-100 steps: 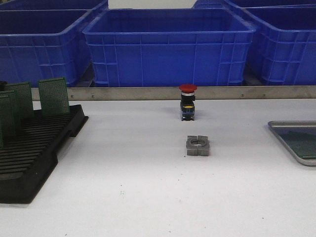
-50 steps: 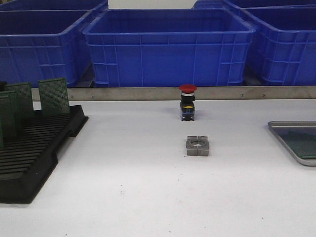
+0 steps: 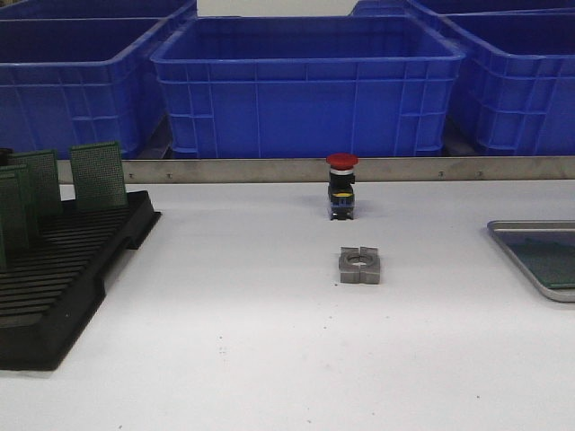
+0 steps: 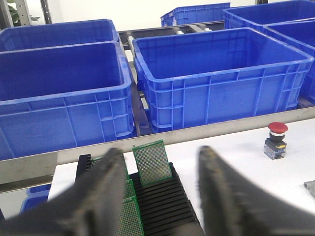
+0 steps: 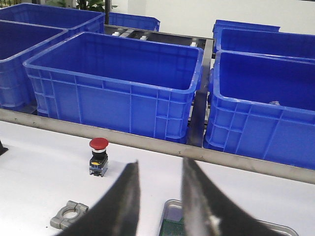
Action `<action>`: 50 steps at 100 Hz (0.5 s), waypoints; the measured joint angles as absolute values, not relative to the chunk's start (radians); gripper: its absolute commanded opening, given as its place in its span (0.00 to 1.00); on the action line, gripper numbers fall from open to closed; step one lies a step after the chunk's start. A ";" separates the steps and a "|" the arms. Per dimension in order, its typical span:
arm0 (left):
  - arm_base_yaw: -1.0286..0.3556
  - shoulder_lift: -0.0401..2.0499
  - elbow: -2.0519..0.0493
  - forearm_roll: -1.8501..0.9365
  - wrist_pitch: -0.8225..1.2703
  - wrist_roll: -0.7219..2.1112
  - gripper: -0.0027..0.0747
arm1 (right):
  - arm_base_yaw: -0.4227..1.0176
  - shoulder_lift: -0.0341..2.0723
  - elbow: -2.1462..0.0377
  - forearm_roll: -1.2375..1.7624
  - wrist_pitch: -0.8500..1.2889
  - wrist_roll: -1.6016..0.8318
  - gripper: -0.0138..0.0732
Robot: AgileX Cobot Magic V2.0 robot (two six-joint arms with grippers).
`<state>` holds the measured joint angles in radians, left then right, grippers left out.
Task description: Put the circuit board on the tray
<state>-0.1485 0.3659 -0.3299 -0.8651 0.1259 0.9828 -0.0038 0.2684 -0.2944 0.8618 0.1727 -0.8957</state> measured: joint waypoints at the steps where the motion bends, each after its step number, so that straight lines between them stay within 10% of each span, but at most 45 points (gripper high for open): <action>1: -0.148 0.366 -0.330 -0.865 0.126 0.983 0.13 | -0.004 0.268 -0.294 0.862 0.173 -0.896 0.11; 6: -0.148 0.366 -0.330 -0.865 0.124 0.983 0.01 | -0.004 0.268 -0.294 0.864 0.173 -0.896 0.08; 50: -0.148 0.366 -0.330 -0.865 0.122 0.983 0.01 | -0.004 0.268 -0.294 0.863 0.170 -0.896 0.08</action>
<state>-0.1485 0.3659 -0.3299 -0.8654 0.1218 0.9828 -0.0038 0.2684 -0.2944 0.8633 0.1702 -0.8957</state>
